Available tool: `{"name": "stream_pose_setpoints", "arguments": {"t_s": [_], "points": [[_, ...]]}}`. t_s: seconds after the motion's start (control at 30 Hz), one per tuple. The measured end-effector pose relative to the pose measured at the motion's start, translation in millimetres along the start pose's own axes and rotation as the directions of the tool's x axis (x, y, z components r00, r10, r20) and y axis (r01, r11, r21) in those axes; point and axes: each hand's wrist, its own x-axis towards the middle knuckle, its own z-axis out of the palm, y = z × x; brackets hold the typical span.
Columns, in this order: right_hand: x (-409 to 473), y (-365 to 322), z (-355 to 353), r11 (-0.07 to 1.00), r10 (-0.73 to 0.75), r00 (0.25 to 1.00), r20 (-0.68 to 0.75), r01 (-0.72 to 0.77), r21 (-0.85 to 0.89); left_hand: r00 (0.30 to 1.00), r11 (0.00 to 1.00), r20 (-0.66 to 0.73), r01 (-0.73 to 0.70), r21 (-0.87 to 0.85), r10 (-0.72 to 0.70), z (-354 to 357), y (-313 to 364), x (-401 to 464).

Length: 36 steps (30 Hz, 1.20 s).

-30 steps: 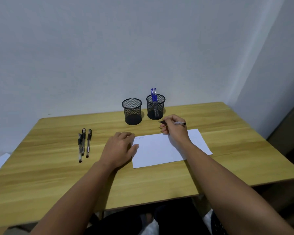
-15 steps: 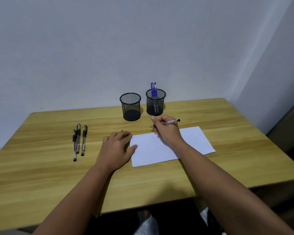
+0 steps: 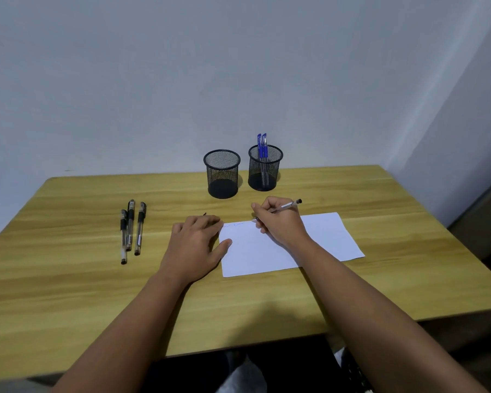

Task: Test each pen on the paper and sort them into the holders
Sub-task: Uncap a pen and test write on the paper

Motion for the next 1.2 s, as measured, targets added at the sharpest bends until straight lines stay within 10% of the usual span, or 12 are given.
{"name": "stream_pose_setpoints", "arguments": {"t_s": [1.2], "points": [[-3.4, 1.7, 4.9, 0.994, -0.03, 0.999, -0.017, 0.029, -0.102, 0.999, 1.0, 0.042, 0.022, 0.012, -0.023, -3.5, 1.2, 1.2]]}}
